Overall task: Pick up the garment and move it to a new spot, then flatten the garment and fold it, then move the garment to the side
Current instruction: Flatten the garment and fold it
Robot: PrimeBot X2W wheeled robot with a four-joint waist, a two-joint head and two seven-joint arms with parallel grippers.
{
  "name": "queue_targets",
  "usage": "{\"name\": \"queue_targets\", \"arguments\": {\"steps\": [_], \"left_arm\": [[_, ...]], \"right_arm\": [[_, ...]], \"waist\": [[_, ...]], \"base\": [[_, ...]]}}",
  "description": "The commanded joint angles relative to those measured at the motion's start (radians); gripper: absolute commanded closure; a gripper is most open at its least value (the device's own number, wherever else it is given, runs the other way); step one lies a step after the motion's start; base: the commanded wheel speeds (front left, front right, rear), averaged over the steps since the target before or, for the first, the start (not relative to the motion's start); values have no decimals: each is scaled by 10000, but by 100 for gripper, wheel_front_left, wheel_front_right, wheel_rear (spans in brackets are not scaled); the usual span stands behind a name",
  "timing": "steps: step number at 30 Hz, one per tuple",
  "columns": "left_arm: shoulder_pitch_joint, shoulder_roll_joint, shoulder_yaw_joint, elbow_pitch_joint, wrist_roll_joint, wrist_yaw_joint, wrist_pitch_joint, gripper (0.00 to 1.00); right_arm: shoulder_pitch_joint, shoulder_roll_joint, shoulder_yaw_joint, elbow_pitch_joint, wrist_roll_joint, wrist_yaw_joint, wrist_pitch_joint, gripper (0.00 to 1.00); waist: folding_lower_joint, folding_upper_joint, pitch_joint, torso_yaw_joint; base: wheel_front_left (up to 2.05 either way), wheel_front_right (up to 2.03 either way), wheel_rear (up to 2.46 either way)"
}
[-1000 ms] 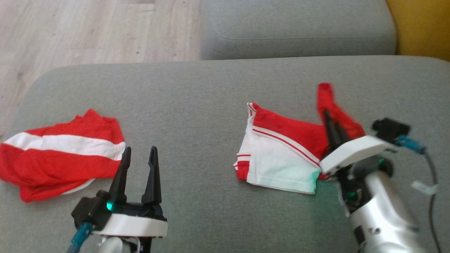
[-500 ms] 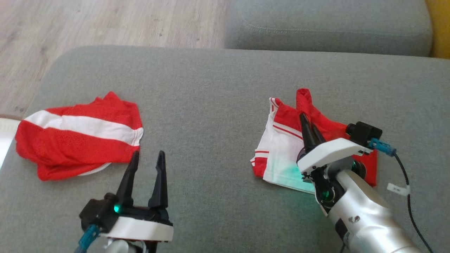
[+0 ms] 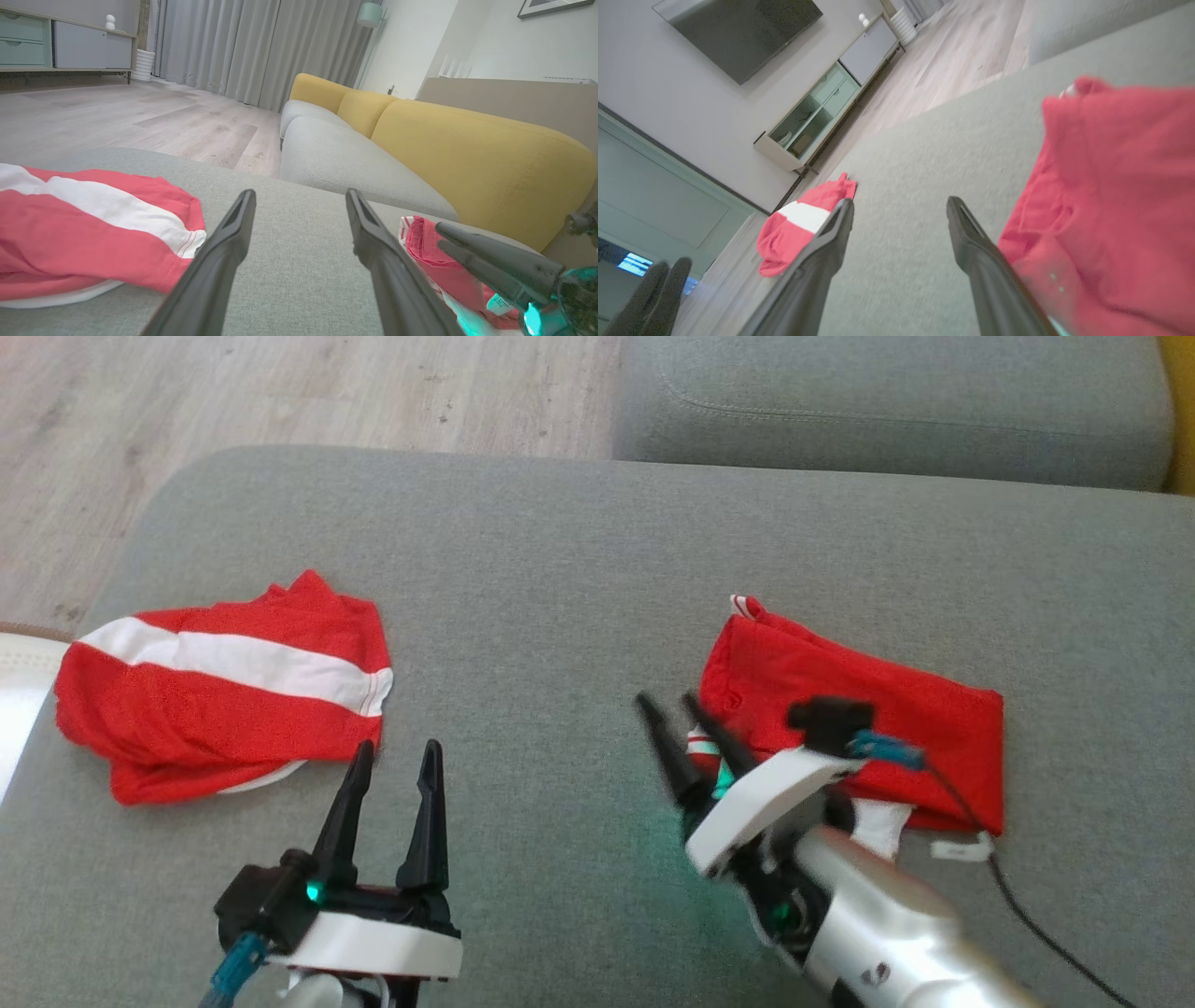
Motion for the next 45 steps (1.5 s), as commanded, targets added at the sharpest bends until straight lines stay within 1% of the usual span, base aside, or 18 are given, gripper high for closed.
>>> {"name": "queue_targets", "arguments": {"steps": [1, 3, 5, 9, 11, 13, 15, 17, 19, 22, 25, 28, 30, 32, 33, 35, 38, 45], "left_arm": [[-450, 14, 319, -279, -47, 15, -51, 0], [-462, 14, 368, -303, -45, 15, -51, 0], [-484, 14, 440, -349, -47, 15, -51, 0], [-485, 14, 541, -452, -45, 15, -51, 0], [-485, 14, 584, -504, -38, 15, -51, 0], [-492, 14, 653, -594, -44, 15, -51, 0], [-512, 14, 706, -697, -42, 15, -51, 0], [-530, 14, 759, -786, -22, 15, -51, 0], [-545, 14, 822, -892, 0, 15, -51, 0], [-581, 14, 869, -1049, 39, 15, -51, 0], [-639, 14, 936, -1231, 49, 15, -51, 0], [-661, 14, 962, -1341, 78, 15, -51, 0], [-652, 14, 981, -1401, 106, 15, -51, 0], [-631, 14, 943, -1433, 212, 15, -51, 0], [-631, 14, 943, -1433, 212, 15, -51, 0], [-598, 14, 878, -1428, 303, 15, -51, 0], [-540, 14, 803, -1415, 447, 15, -51, 0], [-482, 14, 748, -1455, 554, 15, -51, 0]], "right_arm": [[-42, 139, 314, -379, 206, 67, 26, 0], [-209, 139, 738, -649, 480, 67, 46, 0], [-489, 139, 837, -652, 632, 67, -19, 0], [-1204, 139, 495, -170, 269, 67, -172, 0], [-1517, 139, 22, 75, -136, 67, -198, 0], [-1786, 139, -817, 284, -920, 67, -204, 0], [-1868, 98, -1702, 389, -1984, 67, -206, 0], [-1734, -145, -2616, 204, -3069, 67, -207, 0], [-1456, -562, -3476, -178, -4351, 67, -208, 0], [-660, -1063, -4877, -1085, -6176, 67, -208, 0], [403, -1289, -6255, -2200, -7809, 67, -209, 0], [1591, -1016, -7453, -3359, -8939, 67, -209, 0], [2332, -821, -7951, -4094, -9789, 67, -209, 0], [2974, -459, -8464, -4670, -10188, 67, -209, 0], [2974, -459, -8464, -4670, -10188, 67, -209, 0], [3478, -234, -8719, -5163, -10609, 67, -209, 0], [4014, 1, -8932, -5621, -10923, 67, -209, 0], [4490, 130, -8993, -6045, -11172, 67, -210, 0]], "waist": [[0, -1, 1, -61], [0, -1, 22, -170], [0, -1, 66, -295], [0, -1, 112, -605], [0, -1, 124, -784], [0, -1, 135, -995], [0, -1, 144, -1183], [0, -1, 136, -1368], [0, -1, 144, -1560], [0, -1, 137, -1781], [0, -1, 145, -1936], [0, -1, 128, -2050], [0, -1, 128, -2116], [0, -1, 129, -2169], [0, -1, 129, -2169], [0, -1, 146, -2194], [0, -1, 165, -2212], [0, -1, 226, -2134]], "base": [[0, 0, 0], [0, 0, 0], [0, 0, 0], [0, 0, 0], [0, 0, 0], [0, 0, 0], [0, 0, 0], [0, 0, 0], [0, 0, 0], [0, 0, 0], [0, 0, 0], [0, 0, 0], [0, 0, 0], [0, 0, 0], [0, 0, 0], [0, 0, 0], [0, 0, 0], [0, 0, 0]]}}
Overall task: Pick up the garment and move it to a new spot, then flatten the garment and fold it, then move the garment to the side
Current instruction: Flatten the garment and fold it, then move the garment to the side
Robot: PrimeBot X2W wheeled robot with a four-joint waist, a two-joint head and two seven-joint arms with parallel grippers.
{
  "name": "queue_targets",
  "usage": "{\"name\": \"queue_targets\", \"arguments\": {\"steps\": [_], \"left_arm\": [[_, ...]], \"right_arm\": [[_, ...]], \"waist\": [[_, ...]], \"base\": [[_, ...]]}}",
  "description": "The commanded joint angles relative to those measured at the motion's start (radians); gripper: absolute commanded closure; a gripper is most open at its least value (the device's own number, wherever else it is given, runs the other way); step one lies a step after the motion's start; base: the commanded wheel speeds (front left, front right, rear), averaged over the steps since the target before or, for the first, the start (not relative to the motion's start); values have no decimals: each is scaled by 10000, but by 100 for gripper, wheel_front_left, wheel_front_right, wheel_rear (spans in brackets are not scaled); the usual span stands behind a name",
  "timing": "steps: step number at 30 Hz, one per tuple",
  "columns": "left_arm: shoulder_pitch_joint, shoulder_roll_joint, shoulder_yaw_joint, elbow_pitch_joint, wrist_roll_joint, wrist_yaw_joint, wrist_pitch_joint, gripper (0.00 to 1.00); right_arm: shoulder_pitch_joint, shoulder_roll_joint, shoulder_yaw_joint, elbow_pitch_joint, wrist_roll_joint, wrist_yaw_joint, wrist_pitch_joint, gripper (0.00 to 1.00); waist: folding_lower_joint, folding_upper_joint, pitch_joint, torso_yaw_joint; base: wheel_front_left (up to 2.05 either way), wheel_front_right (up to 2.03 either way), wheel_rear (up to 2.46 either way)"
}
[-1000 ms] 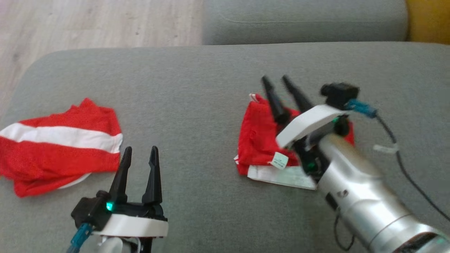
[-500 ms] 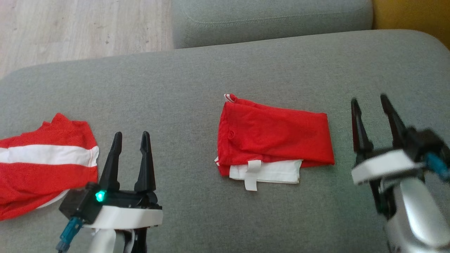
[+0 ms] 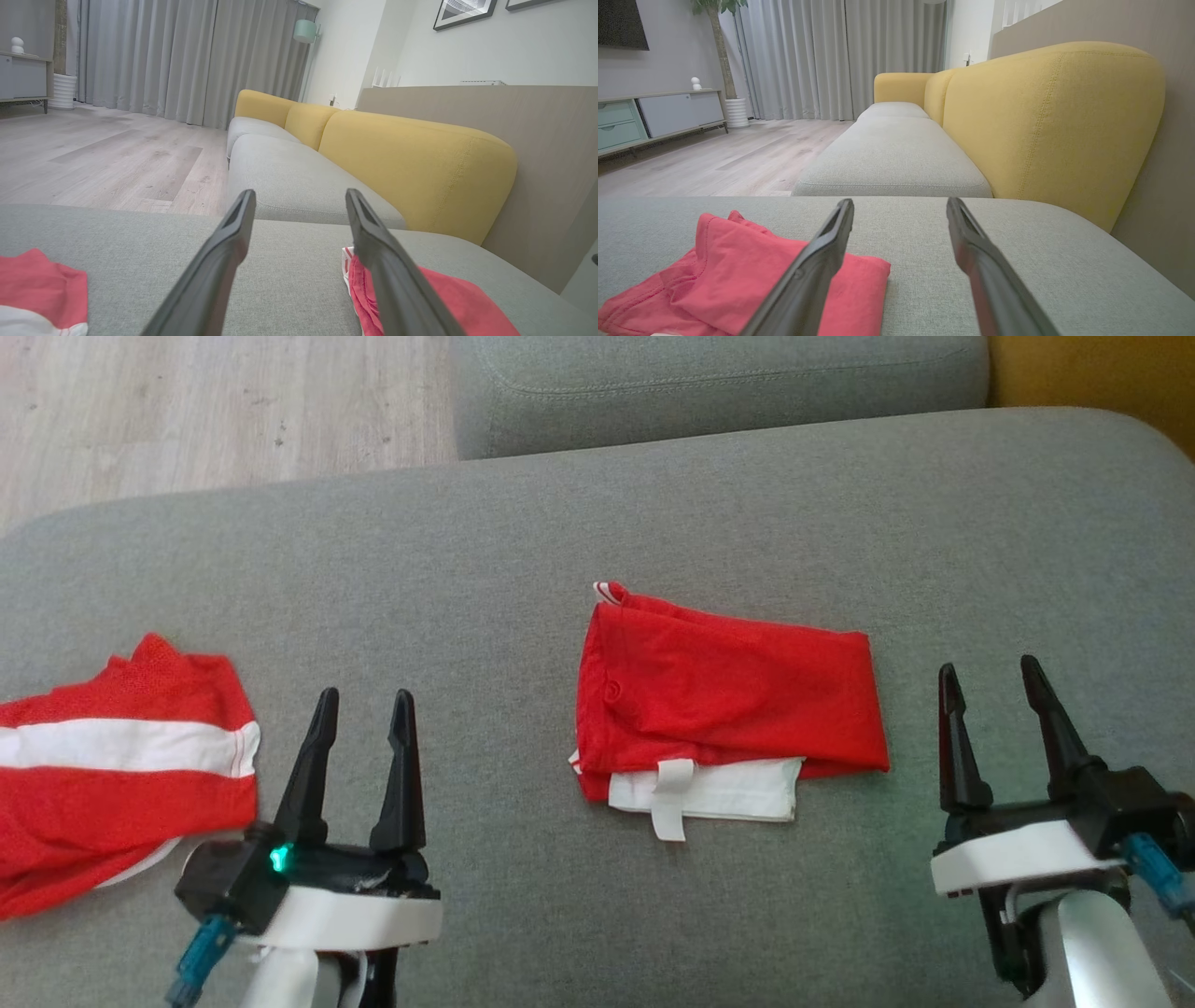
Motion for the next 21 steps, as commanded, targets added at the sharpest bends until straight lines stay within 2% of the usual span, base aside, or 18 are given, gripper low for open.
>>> {"name": "queue_targets", "arguments": {"steps": [1, 16, 21], "left_arm": [[-264, 16, 218, -377, 92, 15, -51, 0], [-189, 16, 179, -412, 126, 15, -51, 0], [-272, 16, 52, -389, 118, 15, -51, 0]], "right_arm": [[-81, -17, 237, -375, -42, 67, -108, 0], [-72, -12, 119, -299, 100, 67, -108, 0], [-261, -11, -54, 282, -26, 67, -108, 0]], "waist": [[0, -1, 4, 24], [0, -1, 6, 124], [0, -1, 217, 202]], "base": [[0, 0, 0], [0, 0, 0], [0, 0, 0]]}}
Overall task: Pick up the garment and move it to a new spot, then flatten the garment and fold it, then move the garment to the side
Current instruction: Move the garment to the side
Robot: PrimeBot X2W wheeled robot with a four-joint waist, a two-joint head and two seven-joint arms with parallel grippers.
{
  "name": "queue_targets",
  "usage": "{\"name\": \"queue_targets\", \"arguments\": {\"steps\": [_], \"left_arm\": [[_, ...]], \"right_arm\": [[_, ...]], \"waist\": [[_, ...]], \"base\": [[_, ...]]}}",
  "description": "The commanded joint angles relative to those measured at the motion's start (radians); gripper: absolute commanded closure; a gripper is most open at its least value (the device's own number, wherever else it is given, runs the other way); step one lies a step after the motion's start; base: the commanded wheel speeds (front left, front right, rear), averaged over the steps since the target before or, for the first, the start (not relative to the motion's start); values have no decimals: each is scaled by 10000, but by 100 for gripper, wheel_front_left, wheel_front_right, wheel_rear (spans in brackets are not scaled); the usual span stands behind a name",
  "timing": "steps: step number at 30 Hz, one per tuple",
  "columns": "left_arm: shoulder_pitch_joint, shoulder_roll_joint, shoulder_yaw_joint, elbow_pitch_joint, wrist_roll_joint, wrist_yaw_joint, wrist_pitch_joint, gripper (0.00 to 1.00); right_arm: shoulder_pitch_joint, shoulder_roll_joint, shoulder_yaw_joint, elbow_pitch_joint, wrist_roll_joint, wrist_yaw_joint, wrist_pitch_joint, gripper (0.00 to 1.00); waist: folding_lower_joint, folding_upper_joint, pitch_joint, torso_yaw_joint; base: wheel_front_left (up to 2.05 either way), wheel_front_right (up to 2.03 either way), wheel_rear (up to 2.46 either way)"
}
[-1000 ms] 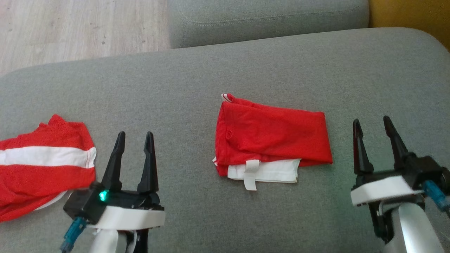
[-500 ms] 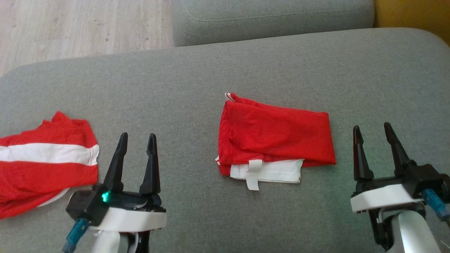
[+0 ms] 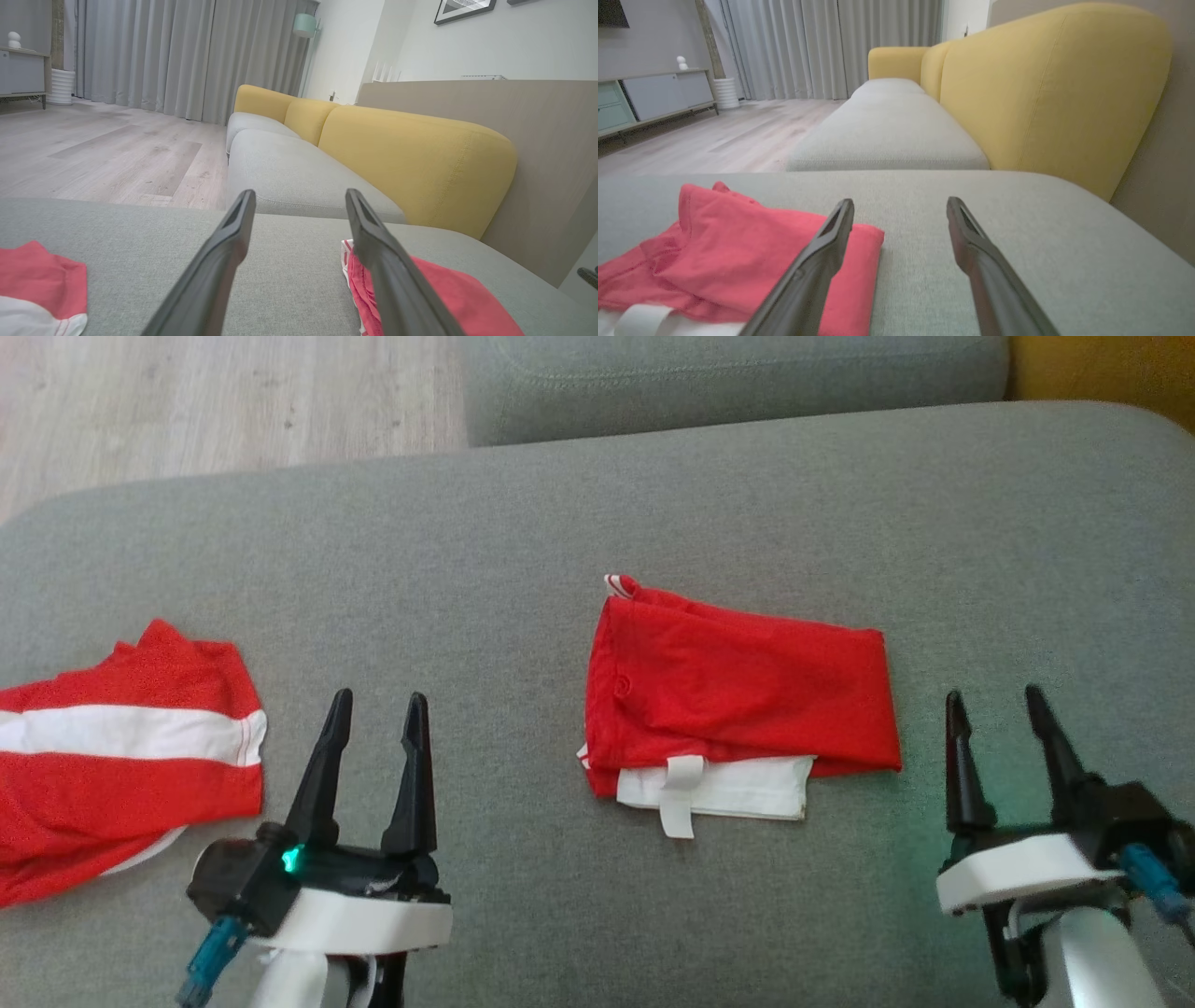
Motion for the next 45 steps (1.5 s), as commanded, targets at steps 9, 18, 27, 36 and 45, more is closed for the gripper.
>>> {"name": "queue_targets", "arguments": {"steps": [9, 18, 27, 36, 45], "left_arm": [[-701, 16, -67, -232, 8, 15, -51, 0], [-892, 16, -164, -178, 14, 15, -51, 0], [-907, 16, -101, -140, 119, 15, -51, 0], [-983, 16, -167, -150, 151, 15, -51, 0], [-1184, 16, -248, -288, 69, 15, -51, 0]], "right_arm": [[-1887, -28, 388, 2715, 586, 67, 495, 0], [-2837, -28, 1080, 4824, 1634, 67, 903, 0], [-3680, -28, 1693, 6131, 1264, 67, 467, 100], [-4671, -1703, 1635, 5601, -852, 67, 66, 100], [-5361, -4672, 1602, 5849, -1293, 67, 311, 100]], "waist": [[-1, 0, 814, 485], [-1, 0, 1139, 770], [-1, 0, 1105, 590], [-1, 0, 1089, 248], [-1, 0, 1641, 628]], "base": [[0, 0, 0], [0, 0, 0], [0, 0, 0], [0, 0, 0], [0, 0, 0]]}}
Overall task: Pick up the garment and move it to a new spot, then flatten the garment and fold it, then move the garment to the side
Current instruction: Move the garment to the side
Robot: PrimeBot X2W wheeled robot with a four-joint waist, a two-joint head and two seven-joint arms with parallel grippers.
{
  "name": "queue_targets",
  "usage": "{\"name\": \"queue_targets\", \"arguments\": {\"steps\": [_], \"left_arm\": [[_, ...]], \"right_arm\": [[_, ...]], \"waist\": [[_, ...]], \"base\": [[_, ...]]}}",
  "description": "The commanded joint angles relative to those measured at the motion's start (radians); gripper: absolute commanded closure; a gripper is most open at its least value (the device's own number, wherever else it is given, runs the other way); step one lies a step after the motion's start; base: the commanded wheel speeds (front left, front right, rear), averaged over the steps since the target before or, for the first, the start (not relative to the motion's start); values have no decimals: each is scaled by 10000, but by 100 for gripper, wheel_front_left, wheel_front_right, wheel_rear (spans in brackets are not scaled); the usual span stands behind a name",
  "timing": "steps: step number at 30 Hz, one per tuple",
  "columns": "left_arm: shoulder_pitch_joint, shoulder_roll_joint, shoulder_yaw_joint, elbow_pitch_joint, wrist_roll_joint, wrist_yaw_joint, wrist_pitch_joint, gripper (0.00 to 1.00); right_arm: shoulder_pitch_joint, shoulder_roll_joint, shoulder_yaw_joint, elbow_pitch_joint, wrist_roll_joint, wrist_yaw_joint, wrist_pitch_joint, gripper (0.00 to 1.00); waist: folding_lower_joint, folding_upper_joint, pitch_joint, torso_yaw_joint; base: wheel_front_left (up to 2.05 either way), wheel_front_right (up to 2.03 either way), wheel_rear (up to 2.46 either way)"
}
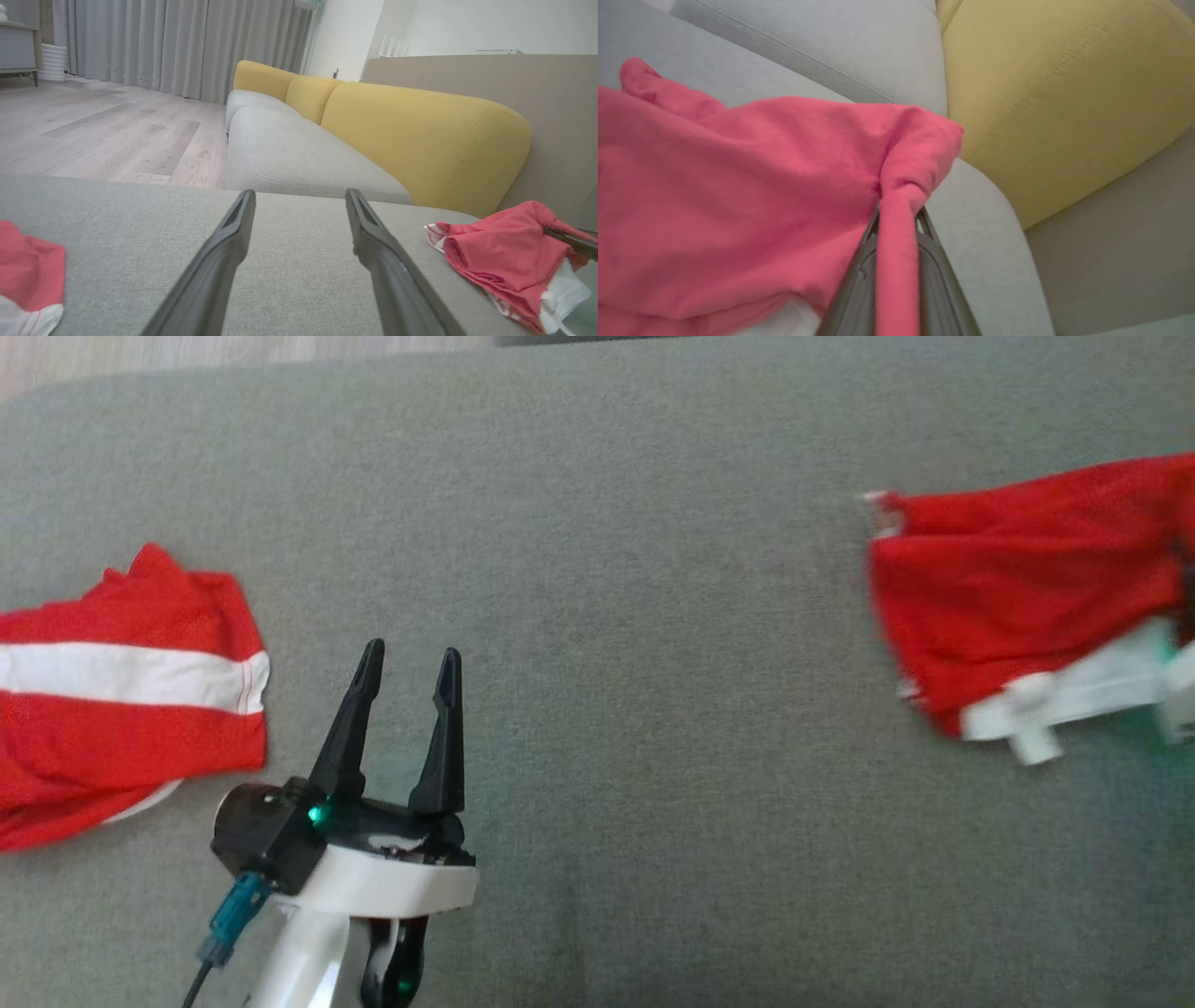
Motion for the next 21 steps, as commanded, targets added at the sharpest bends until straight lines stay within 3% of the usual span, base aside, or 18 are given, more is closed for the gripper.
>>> {"name": "queue_targets", "arguments": {"steps": [1, 8, 17, 18, 19, 21], "left_arm": [[-357, 20, 344, -357, -15, 15, -51, 0], [-530, 20, 435, -387, -43, 15, -51, 0], [-631, 20, 453, -363, -13, 15, -51, 0], [-645, 20, 452, -351, -4, 15, -51, 0], [-657, 20, 449, -336, 5, 15, -51, 0], [-663, 20, 452, -310, 16, 15, -51, 0]], "right_arm": [[-290, -738, -175, -46, -65, 65, 175, 100], [-453, -1981, -1214, 707, -223, 65, 520, 100], [-712, -2121, -2332, 1096, -783, 65, 469, 100], [-738, -2083, -2437, 1112, -855, 65, 431, 81], [-757, -2038, -2515, 1124, -933, 65, 396, 0], [-796, -1905, -2708, 1163, -1023, 65, 358, 0]], "waist": [[-1, 0, 214, 196], [-1, 0, 561, 437], [-1, 0, 644, 421], [-1, 0, 638, 407], [-1, 0, 625, 394], [-1, 0, 571, 357]], "base": [[0, 0, 0], [0, 0, 0], [0, 0, 0], [0, 0, 0], [0, 0, 0], [0, 0, 0]]}}
